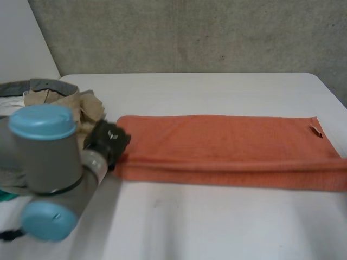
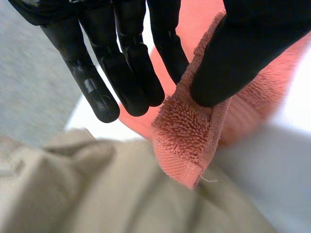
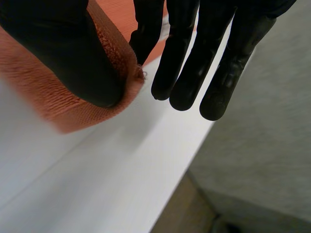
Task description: Fold the laundry.
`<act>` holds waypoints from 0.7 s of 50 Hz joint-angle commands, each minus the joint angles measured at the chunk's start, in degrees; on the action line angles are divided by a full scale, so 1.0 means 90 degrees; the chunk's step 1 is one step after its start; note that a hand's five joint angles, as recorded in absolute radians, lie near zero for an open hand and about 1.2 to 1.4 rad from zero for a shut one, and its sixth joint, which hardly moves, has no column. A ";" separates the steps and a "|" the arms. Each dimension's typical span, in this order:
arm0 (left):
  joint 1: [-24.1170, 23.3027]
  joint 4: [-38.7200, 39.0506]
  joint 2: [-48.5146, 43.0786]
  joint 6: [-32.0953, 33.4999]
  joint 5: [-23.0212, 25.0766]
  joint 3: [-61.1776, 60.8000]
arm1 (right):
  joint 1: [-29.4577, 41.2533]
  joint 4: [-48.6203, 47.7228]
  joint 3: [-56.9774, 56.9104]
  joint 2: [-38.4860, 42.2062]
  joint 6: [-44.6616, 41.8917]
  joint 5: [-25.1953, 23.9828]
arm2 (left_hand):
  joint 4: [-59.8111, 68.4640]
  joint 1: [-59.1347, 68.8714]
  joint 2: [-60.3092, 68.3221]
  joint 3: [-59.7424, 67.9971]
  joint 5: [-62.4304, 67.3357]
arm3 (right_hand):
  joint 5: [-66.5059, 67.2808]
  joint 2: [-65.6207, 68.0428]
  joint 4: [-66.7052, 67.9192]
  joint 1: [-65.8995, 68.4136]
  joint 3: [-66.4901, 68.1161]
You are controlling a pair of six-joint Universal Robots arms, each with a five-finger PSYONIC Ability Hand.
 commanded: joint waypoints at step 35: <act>-0.0357 0.3226 -0.2167 0.0967 -0.0922 0.2346 | 0.0957 -0.1396 -0.2272 0.1449 0.2558 -0.0204 | -0.6549 -0.6156 -0.6533 -0.6505 -0.6251 | -0.6312 -0.6397 -0.6463 -0.5416 -0.6436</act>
